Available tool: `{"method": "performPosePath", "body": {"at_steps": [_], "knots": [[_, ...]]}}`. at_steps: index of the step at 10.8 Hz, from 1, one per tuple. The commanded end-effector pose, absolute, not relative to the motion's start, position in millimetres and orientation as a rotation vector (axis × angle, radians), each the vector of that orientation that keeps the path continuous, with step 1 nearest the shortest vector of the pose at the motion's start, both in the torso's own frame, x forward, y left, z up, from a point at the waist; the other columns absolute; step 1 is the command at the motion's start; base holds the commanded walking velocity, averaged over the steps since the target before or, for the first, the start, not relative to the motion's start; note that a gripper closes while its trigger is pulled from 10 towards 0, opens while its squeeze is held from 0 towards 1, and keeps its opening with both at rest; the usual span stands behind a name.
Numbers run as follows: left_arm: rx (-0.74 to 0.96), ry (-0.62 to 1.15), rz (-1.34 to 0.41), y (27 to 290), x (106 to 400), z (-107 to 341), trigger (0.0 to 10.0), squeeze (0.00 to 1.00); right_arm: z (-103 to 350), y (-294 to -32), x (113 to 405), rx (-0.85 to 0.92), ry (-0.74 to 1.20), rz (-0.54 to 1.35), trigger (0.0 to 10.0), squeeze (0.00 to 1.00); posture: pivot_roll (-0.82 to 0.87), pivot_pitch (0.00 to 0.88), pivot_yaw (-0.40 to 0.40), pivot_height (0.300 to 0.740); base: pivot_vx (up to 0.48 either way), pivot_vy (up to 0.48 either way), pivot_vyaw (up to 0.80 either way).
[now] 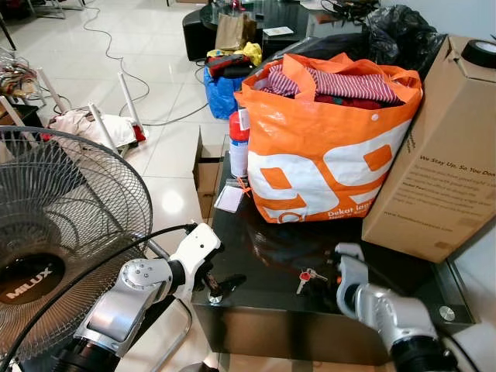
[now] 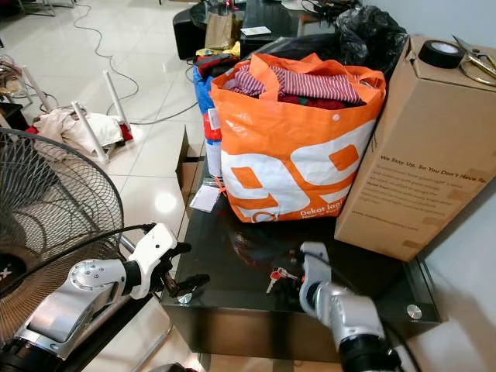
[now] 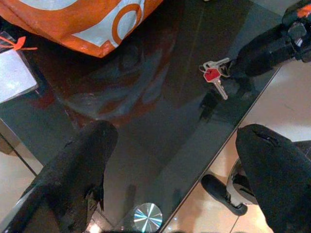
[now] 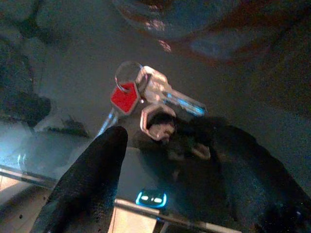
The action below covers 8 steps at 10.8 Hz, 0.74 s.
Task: Hang keys on a hook
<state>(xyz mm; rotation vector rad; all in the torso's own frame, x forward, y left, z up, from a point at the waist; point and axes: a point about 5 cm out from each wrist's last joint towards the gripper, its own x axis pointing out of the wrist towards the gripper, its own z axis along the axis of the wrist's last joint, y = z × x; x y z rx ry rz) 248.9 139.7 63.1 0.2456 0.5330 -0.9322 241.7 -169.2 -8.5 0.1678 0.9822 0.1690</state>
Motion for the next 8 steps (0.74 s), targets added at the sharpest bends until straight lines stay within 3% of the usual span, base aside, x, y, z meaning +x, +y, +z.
{"method": "performPosePath", "body": {"at_steps": [1, 2, 3, 5, 6, 8], "knots": [[0.258, 0.520, -0.933, 140.9, 250.8, 68.4, 10.0, 0.00, -5.0, -171.0, 243.3, 0.164, 0.972, 0.153, 6.1, 0.00, -0.10, 0.000, 0.011, 0.740, 0.000, 0.000, 0.00], [0.259, 0.521, -0.934, 140.9, 250.8, 68.4, 10.0, 0.00, -5.8, -170.3, 241.0, 0.161, 0.984, 0.147, 4.2, 0.00, -0.10, 0.000, 0.011, 0.740, 0.000, 0.000, 0.00], [0.259, 0.522, -0.934, 140.9, 251.0, 68.3, 10.0, 0.00, -6.3, -170.2, 239.6, 0.161, 0.987, 0.135, 4.5, 0.00, -0.10, 0.000, 0.011, 0.740, 0.000, 0.000, 0.00], [0.262, 0.523, -0.937, 140.8, 251.4, 68.1, 10.0, 0.00, -6.4, -170.9, 238.9, 0.169, 0.986, 0.117, 3.5, 0.00, -0.10, 0.000, 0.015, 0.740, 0.000, 0.000, 0.00], [0.264, 0.523, -0.939, 140.5, 251.8, 68.1, 10.0, 0.00, -6.5, -171.3, 238.9, 0.174, 0.986, 0.113, 1.1, 0.00, -0.10, 0.000, 0.013, 0.740, 0.000, 0.000, 0.00], [0.264, 0.524, -0.939, 140.1, 252.2, 67.9, 10.0, 0.00, -6.4, -170.9, 239.3, 0.188, 0.980, 0.103, 1.0, 0.00, -0.10, 0.000, 0.012, 0.740, 0.000, 0.000, 0.00]]}}
